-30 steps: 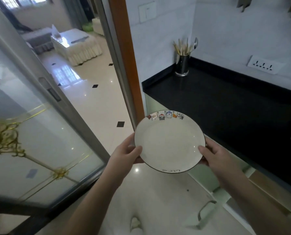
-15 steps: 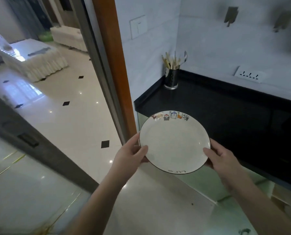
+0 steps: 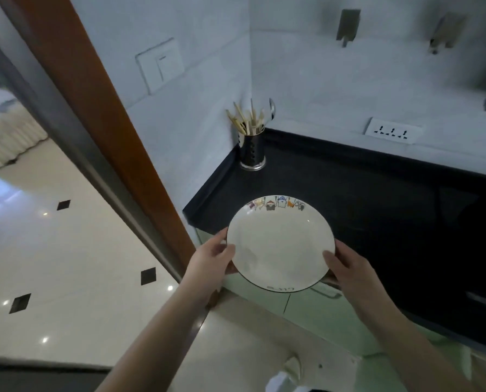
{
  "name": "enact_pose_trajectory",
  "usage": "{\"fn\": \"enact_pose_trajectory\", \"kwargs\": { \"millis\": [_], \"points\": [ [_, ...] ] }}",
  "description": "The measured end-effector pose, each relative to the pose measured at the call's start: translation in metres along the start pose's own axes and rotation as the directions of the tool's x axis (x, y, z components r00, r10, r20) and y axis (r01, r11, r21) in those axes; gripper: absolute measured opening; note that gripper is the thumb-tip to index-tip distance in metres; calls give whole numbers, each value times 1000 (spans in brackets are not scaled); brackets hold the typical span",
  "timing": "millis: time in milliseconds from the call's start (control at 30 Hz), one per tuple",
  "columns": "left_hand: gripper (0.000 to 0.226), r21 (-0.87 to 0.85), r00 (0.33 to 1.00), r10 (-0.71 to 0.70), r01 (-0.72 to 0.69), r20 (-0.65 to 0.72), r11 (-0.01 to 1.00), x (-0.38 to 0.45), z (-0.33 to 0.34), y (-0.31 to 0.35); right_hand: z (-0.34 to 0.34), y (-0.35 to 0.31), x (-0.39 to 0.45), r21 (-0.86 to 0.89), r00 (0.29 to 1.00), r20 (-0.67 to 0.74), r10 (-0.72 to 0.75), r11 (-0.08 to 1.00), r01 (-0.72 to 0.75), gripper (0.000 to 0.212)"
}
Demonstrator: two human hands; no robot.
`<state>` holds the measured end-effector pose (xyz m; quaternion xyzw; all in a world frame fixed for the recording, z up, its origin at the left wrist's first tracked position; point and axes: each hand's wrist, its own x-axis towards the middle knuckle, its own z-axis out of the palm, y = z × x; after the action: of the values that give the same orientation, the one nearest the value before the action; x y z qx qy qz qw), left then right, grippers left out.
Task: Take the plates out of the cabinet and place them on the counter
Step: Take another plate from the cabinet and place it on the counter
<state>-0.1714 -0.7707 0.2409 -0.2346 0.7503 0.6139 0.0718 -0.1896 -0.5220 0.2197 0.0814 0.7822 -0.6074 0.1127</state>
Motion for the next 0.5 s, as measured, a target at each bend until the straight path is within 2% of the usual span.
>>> {"fn": "enact_pose_trajectory", "kwargs": {
  "millis": [167,267,500],
  "points": [
    [33,-35,999,-18,19,38,999,67,11,19,1,-5,72,-91,999,8,46,995,-45,37],
    [35,-77,996,-26,32,80,997,101,17,25,6,-1,107,-78,995,-15,98,992,-99,40],
    [38,-74,977,-159,170,144,983,196,27,18,23,18,183,-60,974,-67,219,973,-223,41]
  ]
}}
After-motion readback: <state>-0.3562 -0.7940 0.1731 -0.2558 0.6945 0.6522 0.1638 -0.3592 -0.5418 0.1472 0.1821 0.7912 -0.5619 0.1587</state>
